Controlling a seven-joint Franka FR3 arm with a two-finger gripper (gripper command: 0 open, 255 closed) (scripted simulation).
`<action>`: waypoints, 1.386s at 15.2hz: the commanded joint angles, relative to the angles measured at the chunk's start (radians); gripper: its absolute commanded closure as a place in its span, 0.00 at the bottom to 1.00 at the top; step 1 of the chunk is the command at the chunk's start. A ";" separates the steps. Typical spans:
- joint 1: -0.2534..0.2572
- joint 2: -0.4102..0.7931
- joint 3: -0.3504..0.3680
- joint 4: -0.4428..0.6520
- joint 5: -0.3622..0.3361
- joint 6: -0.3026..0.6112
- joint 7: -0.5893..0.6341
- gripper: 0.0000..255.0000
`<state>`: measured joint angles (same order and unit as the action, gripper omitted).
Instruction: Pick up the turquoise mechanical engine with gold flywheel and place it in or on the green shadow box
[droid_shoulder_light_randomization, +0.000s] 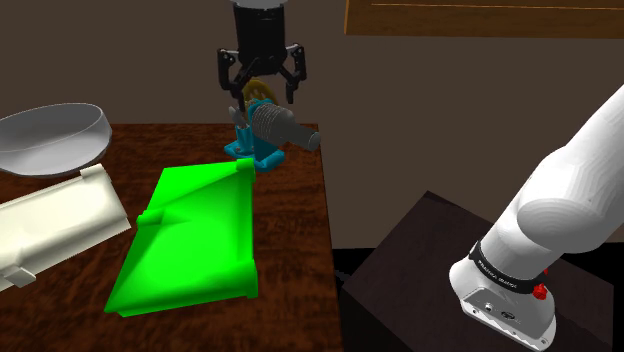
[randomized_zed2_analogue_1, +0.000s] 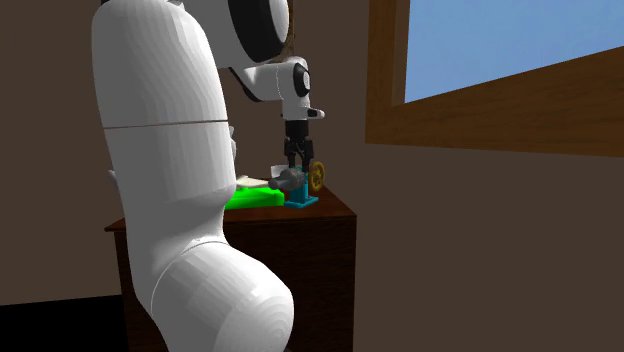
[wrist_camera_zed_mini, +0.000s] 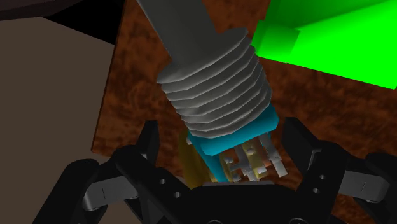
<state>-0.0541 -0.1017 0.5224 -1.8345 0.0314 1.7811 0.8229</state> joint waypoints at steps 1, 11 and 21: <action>0.001 -0.001 0.001 -0.028 0.000 0.028 0.001 0.00; 0.001 0.000 0.001 -0.048 0.000 0.049 0.002 1.00; 0.001 0.000 0.001 -0.035 0.000 0.035 0.002 1.00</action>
<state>-0.0536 -0.1014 0.5233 -1.8764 0.0312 1.8234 0.8240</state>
